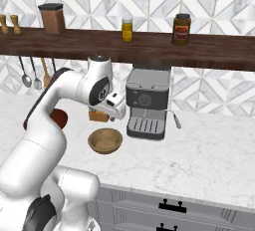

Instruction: Pick up the bowls on the counter and stack them on top of one another in the open cabinet. Place the smaller bowl on top of the larger bowl.

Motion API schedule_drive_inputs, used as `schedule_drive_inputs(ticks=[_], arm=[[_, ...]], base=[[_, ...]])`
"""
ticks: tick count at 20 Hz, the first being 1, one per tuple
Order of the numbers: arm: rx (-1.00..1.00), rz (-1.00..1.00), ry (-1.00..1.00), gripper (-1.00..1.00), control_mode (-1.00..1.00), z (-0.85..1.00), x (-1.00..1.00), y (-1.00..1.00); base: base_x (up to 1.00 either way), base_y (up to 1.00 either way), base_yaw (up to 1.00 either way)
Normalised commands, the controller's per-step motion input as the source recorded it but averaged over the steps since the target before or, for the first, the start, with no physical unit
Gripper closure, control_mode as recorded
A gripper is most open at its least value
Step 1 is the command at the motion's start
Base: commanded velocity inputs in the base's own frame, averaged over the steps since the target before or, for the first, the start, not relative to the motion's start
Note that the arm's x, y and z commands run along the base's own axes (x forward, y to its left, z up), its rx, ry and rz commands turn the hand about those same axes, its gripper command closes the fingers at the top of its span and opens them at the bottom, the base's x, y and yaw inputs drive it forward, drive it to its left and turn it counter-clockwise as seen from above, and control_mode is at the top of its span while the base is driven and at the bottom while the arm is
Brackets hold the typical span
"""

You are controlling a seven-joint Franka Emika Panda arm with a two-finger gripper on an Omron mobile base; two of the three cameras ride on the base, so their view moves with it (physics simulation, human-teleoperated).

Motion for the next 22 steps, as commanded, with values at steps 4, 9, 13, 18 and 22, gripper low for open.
schedule_drive_inputs(ticks=[4,9,13,18,22], arm=[[0.03,-0.47,0.06,-1.00,-1.00,-1.00,0.11,-0.29],[0.00,-0.26,0.13,-1.00,-1.00,-0.85,0.14,0.00],[0.00,-0.07,0.09,-1.00,-1.00,-0.71,0.15,-0.11],[0.09,0.00,0.11,-1.00,-1.00,-0.49,0.20,-0.03],[0.09,0.00,0.10,-1.00,-1.00,-0.17,0.41,0.19]], base=[[0.00,0.00,0.00],[0.00,0.00,0.00],[0.00,0.00,0.00],[0.00,0.00,0.00],[0.00,0.00,0.00]])
